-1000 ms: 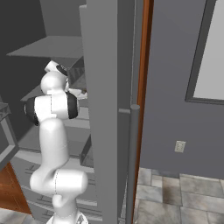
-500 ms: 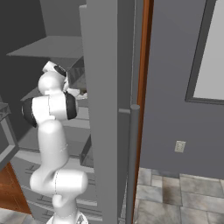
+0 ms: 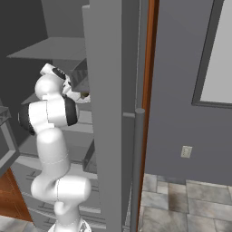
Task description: Transport the chicken drumstick from the fridge to the microwave and turn on the microwave.
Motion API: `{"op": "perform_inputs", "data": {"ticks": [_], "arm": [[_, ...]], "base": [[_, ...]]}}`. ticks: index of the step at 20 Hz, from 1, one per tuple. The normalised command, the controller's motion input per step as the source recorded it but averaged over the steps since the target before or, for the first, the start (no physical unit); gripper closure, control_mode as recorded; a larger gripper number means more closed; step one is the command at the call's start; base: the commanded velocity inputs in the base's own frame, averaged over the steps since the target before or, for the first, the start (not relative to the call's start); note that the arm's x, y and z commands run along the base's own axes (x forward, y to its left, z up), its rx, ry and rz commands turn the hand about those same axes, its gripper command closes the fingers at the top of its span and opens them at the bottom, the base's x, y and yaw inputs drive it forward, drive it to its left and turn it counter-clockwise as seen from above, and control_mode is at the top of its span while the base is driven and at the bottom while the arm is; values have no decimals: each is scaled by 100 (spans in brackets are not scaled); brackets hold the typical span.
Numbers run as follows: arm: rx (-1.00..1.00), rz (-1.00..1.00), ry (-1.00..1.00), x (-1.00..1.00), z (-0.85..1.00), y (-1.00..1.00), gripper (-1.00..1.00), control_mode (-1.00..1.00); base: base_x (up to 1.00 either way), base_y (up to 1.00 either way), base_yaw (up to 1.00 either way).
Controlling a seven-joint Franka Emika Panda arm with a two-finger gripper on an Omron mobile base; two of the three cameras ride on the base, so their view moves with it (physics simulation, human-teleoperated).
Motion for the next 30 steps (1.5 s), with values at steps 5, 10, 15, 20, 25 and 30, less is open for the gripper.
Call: {"op": "perform_inputs", "data": {"ticks": [5, 10, 15, 20, 25, 30], "arm": [[0, 5, 0, -35, 8, 0, 100, -100], [0, 7, 0, -36, 8, 0, 100, -100], [0, 7, 0, -34, 11, 0, 100, -100], [0, 7, 0, -37, 12, -1, 100, -100], [0, 9, 0, -40, 16, -1, 100, -100], [0, 15, 0, -43, 19, 0, 100, -100]], "base": [[0, 0, 0], [0, 0, 0], [0, 0, 0], [0, 0, 0], [0, 0, 0], [0, 0, 0]]}}
